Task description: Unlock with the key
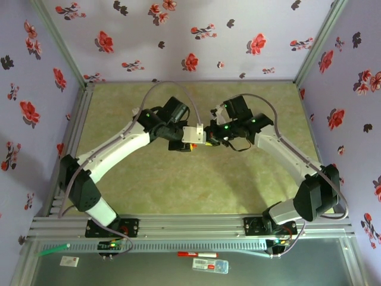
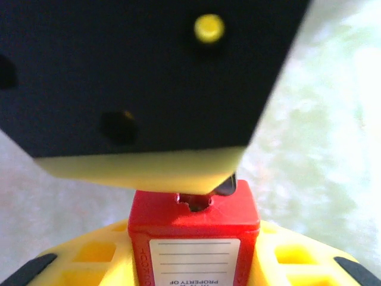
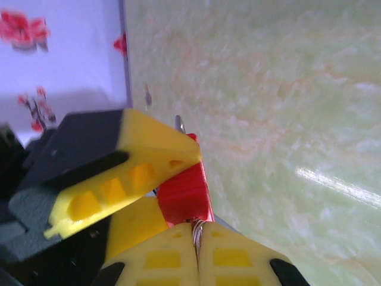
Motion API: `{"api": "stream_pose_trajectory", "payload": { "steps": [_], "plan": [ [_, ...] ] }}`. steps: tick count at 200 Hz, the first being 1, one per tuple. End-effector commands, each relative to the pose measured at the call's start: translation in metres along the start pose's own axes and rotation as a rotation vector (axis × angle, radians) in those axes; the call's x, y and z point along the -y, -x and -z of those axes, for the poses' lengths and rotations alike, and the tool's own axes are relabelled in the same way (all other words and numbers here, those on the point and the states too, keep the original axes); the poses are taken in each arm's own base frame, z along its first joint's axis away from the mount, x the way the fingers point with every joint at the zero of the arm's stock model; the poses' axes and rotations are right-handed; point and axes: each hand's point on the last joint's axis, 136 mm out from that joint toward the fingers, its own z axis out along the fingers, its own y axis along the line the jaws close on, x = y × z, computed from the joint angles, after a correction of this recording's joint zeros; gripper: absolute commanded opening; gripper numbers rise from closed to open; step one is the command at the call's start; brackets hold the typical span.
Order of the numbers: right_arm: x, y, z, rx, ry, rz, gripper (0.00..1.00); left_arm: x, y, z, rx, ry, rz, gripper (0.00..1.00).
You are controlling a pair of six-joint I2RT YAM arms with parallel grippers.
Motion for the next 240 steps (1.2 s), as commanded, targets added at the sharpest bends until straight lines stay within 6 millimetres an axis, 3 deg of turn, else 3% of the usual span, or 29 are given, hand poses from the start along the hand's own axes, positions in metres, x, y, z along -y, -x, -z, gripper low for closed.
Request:
{"api": "stream_pose_trajectory", "payload": {
  "steps": [1,27,48,105,117,134,152,170,195,218,240],
  "plan": [
    [-0.041,0.024,-0.006,0.023,0.246,-0.192,0.00,-0.070,0.066,0.016,0.255,0.440,-0.049,0.00],
    [-0.043,0.037,-0.009,0.033,0.341,-0.375,0.00,-0.089,0.047,0.004,0.216,0.608,-0.021,0.00],
    [-0.034,0.041,-0.014,0.037,0.370,-0.499,0.00,-0.091,0.040,-0.005,0.217,0.647,-0.004,0.00],
    [-0.017,0.042,-0.011,0.081,0.368,-0.615,0.00,-0.083,0.040,-0.011,0.284,0.573,0.092,0.00],
    [-0.012,0.043,-0.006,0.092,0.342,-0.628,0.16,-0.081,0.038,-0.009,0.305,0.537,0.135,0.00],
    [-0.003,0.045,0.009,0.128,0.300,-0.625,0.30,-0.079,0.029,-0.008,0.310,0.485,0.196,0.00],
    [0.012,0.048,0.037,0.201,0.223,-0.608,0.49,-0.069,0.020,-0.012,0.302,0.380,0.252,0.00],
    [0.026,0.052,0.064,0.266,0.180,-0.613,0.59,-0.059,0.012,-0.014,0.302,0.302,0.305,0.00],
    [0.030,0.056,0.092,0.352,0.161,-0.546,0.70,-0.072,0.009,0.002,0.377,0.307,0.456,0.00],
    [0.031,0.053,0.105,0.422,0.061,-0.373,0.72,-0.108,0.018,0.036,0.538,0.301,0.726,0.00],
    [0.016,0.050,0.107,0.501,0.032,-0.128,0.72,-0.137,0.037,0.067,0.657,0.265,0.923,0.00]
  ]
}}
